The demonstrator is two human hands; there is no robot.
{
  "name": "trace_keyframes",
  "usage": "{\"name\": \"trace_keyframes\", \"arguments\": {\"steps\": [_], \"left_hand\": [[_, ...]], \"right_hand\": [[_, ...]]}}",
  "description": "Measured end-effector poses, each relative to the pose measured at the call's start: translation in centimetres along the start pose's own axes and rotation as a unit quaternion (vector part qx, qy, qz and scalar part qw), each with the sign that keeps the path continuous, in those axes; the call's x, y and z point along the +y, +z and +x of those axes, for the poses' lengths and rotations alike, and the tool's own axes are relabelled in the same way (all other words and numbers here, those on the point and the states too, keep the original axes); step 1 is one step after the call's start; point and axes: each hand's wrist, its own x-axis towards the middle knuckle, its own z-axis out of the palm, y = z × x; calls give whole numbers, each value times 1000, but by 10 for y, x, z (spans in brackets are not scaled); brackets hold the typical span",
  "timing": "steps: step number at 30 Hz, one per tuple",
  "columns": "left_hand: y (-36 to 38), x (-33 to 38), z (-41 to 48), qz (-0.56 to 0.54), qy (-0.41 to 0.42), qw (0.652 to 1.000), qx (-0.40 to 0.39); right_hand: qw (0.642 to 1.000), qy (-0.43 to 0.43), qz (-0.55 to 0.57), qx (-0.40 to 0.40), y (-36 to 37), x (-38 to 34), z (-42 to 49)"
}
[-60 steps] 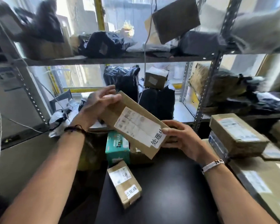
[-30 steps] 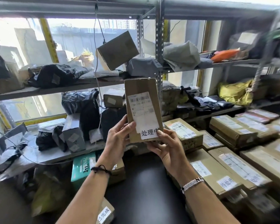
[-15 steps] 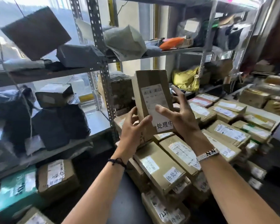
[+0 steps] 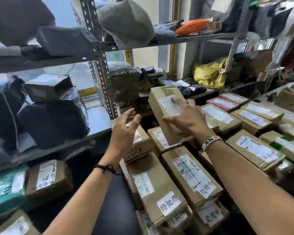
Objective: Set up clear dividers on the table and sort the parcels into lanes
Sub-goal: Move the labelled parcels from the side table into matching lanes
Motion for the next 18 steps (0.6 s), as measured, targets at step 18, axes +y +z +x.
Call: {"name": "trace_keyframes", "arguments": {"steps": [18], "left_hand": [[-100,-39,-19,109,-88,978,153]], "right_hand": [[976,12,-116,-183,95,11,39]]}}
